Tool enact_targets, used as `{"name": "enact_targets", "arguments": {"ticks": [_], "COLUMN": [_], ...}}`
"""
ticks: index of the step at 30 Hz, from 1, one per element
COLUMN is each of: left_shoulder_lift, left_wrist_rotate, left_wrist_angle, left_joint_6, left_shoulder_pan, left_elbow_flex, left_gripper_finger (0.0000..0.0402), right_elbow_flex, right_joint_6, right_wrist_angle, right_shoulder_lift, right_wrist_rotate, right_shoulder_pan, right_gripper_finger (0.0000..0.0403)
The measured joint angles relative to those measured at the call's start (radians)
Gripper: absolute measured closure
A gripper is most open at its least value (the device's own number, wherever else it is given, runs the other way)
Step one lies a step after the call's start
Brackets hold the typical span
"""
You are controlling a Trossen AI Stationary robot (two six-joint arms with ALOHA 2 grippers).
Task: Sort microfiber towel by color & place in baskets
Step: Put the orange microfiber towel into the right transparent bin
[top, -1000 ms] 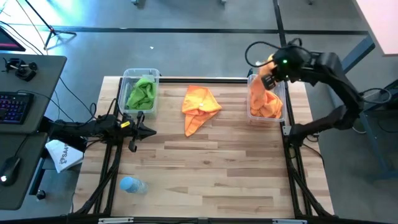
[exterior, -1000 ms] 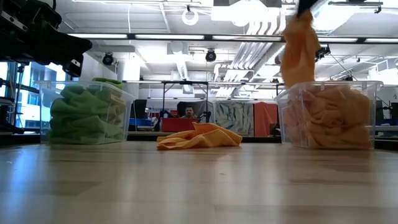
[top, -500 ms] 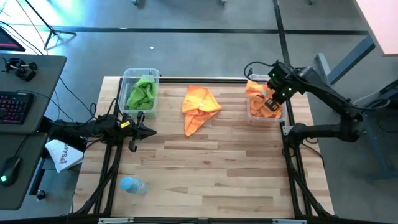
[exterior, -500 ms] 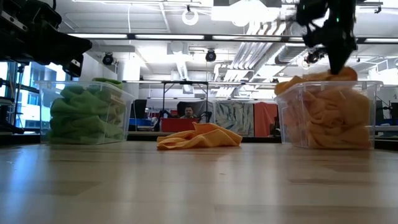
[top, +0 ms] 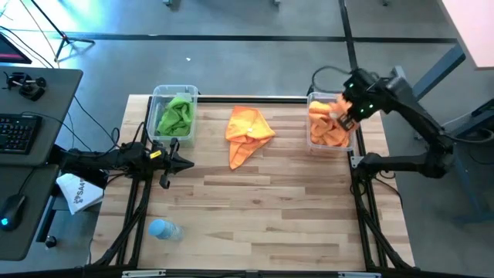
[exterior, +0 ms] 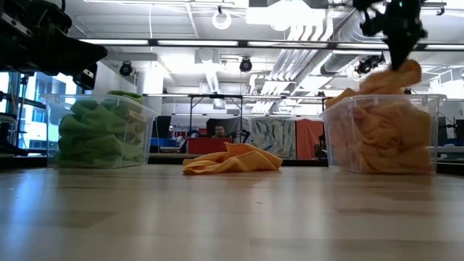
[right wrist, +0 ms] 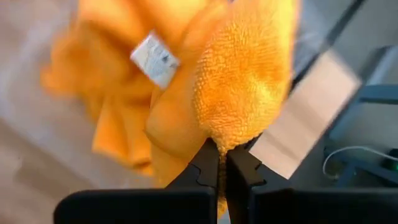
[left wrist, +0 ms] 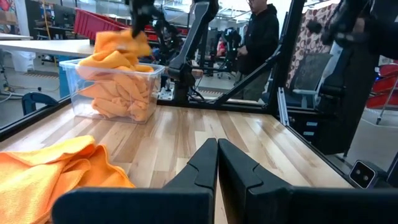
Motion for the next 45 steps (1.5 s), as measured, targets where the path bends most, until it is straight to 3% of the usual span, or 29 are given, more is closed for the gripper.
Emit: {"name": "enact_targets", "arguments": {"ticks": [7, 13, 17, 22, 30, 35, 37, 41, 45], "left_shoulder_lift": [0.000, 0.000, 0.000, 0.000, 0.000, 0.000, 0.000, 0.000, 0.000], "left_wrist_rotate": [0.000, 0.000, 0.000, 0.000, 0.000, 0.000, 0.000, 0.000, 0.000], "left_wrist_angle": [0.000, 0.000, 0.000, 0.000, 0.000, 0.000, 0.000, 0.000, 0.000], "left_joint_6": [0.000, 0.000, 0.000, 0.000, 0.000, 0.000, 0.000, 0.000, 0.000], "left_shoulder_pan": [0.000, 0.000, 0.000, 0.000, 0.000, 0.000, 0.000, 0.000, 0.000], "left_elbow_flex": [0.000, 0.000, 0.000, 0.000, 0.000, 0.000, 0.000, 0.000, 0.000], "left_gripper_finger": [0.0401, 0.0401, 0.0401, 0.0401, 0.0401, 0.0401, 0.0401, 0.0401, 0.0401], "right_elbow_flex": [0.279, 0.333, 0.235, 0.006, -0.316, -0.437, -0.471, -0.519, -0.528], "right_joint_6": [0.056, -0.065, -0.138, -0.192, -0.315, -0.417, -0.416, -0.349, -0.275], "right_wrist_angle": [0.006, 0.028, 0.060, 0.140, 0.386, 0.530, 0.563, 0.634, 0.665], "right_shoulder_lift": [-0.004, 0.001, 0.008, 0.033, 0.109, 0.180, 0.204, 0.239, 0.247], "right_wrist_rotate": [0.149, 0.068, -0.019, -0.089, -0.105, -0.116, -0.189, -0.337, -0.362], "right_shoulder_pan": [0.005, 0.036, 0.059, 0.069, 0.068, 0.053, 0.027, -0.056, -0.137], "right_gripper_finger": [0.0403, 0.0403, 0.0403, 0.0403, 0.0403, 0.0403, 0.0403, 0.0403, 0.0403]}}
